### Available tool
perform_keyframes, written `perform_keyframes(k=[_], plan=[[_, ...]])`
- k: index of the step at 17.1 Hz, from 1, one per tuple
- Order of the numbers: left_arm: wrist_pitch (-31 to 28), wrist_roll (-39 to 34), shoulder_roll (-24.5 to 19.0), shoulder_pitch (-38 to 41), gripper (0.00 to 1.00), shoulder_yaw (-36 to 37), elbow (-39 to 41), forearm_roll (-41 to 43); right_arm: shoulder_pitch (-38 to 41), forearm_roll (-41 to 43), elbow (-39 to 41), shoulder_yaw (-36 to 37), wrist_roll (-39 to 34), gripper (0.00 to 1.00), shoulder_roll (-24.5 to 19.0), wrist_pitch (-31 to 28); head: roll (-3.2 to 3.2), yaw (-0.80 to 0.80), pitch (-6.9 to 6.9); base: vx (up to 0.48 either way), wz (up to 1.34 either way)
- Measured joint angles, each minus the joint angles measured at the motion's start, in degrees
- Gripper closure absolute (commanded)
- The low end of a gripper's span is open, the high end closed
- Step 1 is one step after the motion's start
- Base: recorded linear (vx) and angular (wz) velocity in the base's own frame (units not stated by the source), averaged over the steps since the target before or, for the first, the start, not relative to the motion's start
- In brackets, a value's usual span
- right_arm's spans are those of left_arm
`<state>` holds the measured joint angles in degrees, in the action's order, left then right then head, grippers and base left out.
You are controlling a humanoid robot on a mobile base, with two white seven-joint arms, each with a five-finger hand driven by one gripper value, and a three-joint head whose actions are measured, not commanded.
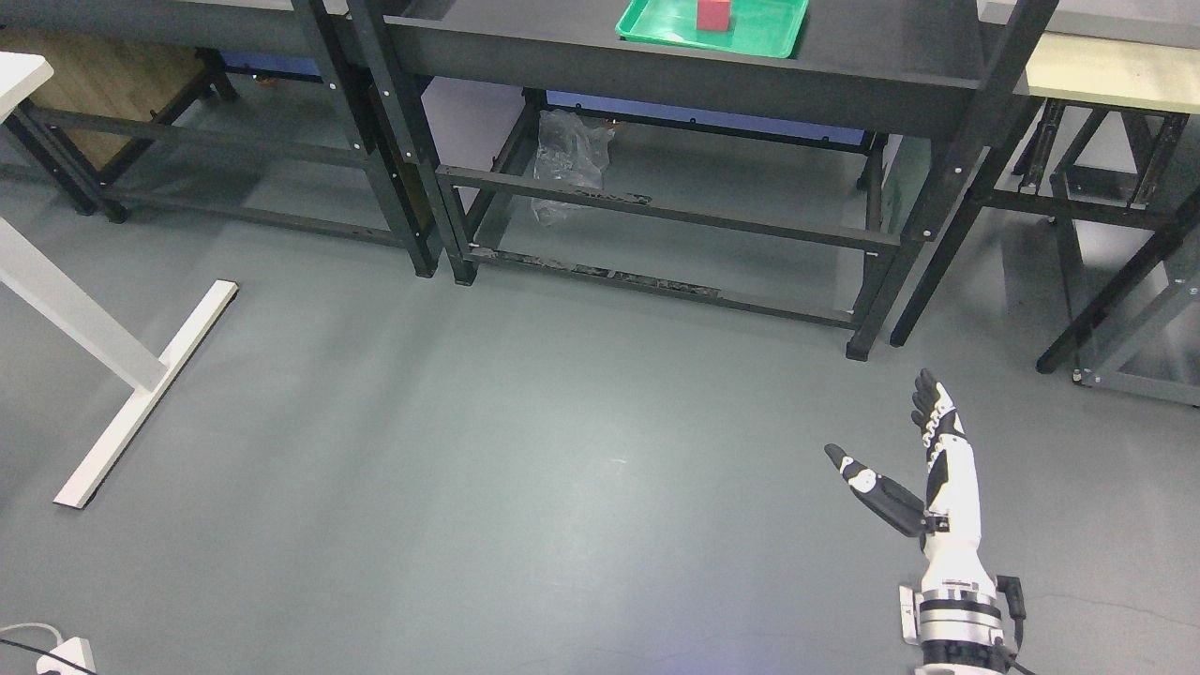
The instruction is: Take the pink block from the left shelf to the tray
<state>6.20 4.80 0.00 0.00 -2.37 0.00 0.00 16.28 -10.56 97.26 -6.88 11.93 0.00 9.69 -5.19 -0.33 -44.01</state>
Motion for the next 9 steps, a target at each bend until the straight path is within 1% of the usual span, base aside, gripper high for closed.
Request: perform_keyframes(k=[9], plan=[[0.00,0.00,0.00,0.00,0.00,0.00,0.00,0.00,-0.13,0.01,0.01,-0.06,0.01,0.00,0.00,0.12,0.00,0.00,0.00,0.000,0.00]])
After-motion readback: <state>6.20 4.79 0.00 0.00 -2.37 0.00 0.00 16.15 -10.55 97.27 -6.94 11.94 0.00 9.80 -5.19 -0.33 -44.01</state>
